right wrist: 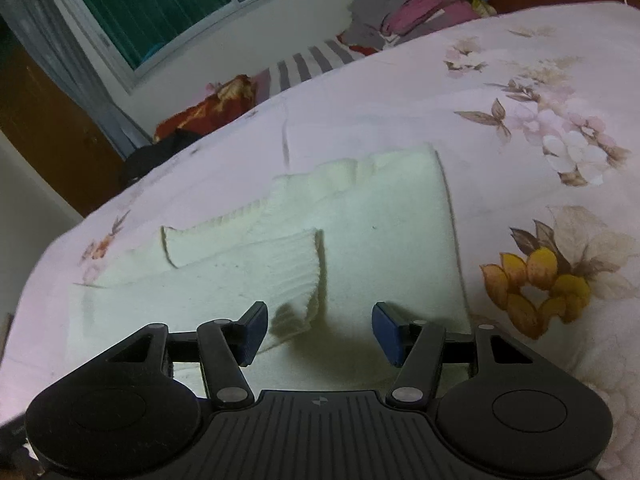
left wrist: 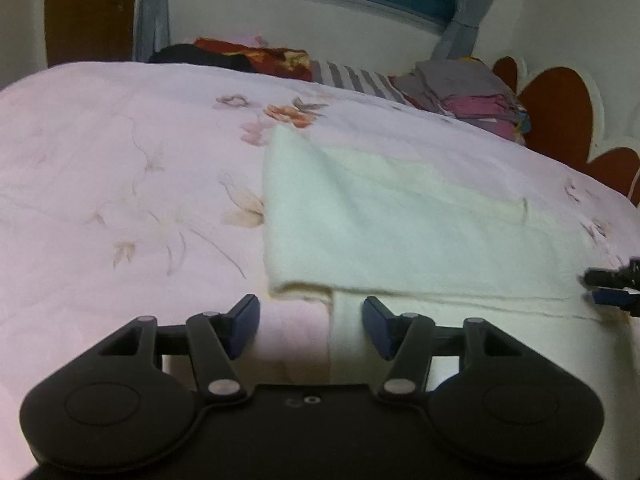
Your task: Fold small clothes
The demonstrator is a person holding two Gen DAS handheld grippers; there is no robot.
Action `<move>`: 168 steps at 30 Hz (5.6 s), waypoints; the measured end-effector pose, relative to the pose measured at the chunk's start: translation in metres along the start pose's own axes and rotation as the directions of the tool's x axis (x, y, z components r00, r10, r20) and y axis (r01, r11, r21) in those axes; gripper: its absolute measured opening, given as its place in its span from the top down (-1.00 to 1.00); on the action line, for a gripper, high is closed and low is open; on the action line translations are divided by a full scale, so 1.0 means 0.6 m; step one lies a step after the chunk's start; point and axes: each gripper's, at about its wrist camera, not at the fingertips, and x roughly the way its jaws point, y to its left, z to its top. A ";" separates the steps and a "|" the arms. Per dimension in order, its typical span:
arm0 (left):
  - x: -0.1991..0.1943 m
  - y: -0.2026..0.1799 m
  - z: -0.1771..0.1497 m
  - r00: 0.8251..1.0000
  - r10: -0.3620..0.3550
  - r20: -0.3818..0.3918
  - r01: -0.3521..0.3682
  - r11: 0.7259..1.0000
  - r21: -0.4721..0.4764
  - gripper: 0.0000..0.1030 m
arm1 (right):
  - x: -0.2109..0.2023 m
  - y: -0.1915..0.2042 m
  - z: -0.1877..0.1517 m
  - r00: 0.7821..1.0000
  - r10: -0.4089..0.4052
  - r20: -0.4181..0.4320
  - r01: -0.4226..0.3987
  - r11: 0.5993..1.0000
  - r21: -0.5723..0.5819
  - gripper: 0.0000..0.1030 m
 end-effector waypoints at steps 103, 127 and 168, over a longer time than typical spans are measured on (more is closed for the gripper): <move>0.064 -0.120 0.029 0.975 -0.220 -0.024 0.217 0.928 0.303 -0.06 | 0.036 0.147 -0.058 0.998 -0.030 0.054 0.046 0.949 -0.311 -0.23; 0.032 0.003 0.028 0.998 -0.068 -0.014 0.069 0.994 0.091 -0.11 | -0.021 0.049 -0.051 0.968 -0.208 0.139 0.233 0.953 -0.195 0.26; -0.299 0.076 -0.324 0.946 -0.320 -0.052 0.293 0.911 -0.289 0.13 | -0.417 -0.157 -0.414 0.986 0.156 -0.065 -0.143 0.976 0.165 0.13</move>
